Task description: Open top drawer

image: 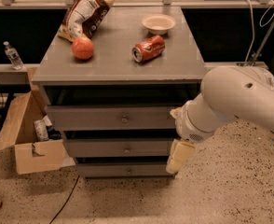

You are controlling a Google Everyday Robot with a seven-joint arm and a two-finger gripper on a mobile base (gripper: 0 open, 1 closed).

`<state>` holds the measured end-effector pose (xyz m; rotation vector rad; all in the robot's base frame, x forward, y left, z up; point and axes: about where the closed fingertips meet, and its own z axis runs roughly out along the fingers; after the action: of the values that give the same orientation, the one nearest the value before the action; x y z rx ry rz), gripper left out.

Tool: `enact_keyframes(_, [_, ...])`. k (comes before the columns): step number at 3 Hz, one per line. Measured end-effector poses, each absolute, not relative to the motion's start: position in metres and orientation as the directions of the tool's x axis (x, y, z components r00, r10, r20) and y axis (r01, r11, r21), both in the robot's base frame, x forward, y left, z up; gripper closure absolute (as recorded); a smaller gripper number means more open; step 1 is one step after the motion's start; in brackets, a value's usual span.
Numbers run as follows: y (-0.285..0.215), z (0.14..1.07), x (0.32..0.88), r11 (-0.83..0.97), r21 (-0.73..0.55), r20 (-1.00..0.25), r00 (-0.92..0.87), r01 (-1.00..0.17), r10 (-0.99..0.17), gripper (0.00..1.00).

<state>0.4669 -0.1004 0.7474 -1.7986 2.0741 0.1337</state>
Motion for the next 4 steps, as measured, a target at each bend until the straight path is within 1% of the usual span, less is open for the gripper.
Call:
enact_keyframes(1, [-0.085, 0.740, 0.495, 0.048, -0.278, -0.307, 0.041, -0.959, -0.951, 0.00])
enact_keyframes(2, [-0.072, 0.731, 0.525, -0.060, -0.349, -0.280, 0.165, -0.935, -0.946, 0.00])
enact_keyframes(4, [-0.071, 0.718, 0.533, -0.082, -0.348, -0.263, 0.181, -0.934, -0.948, 0.00])
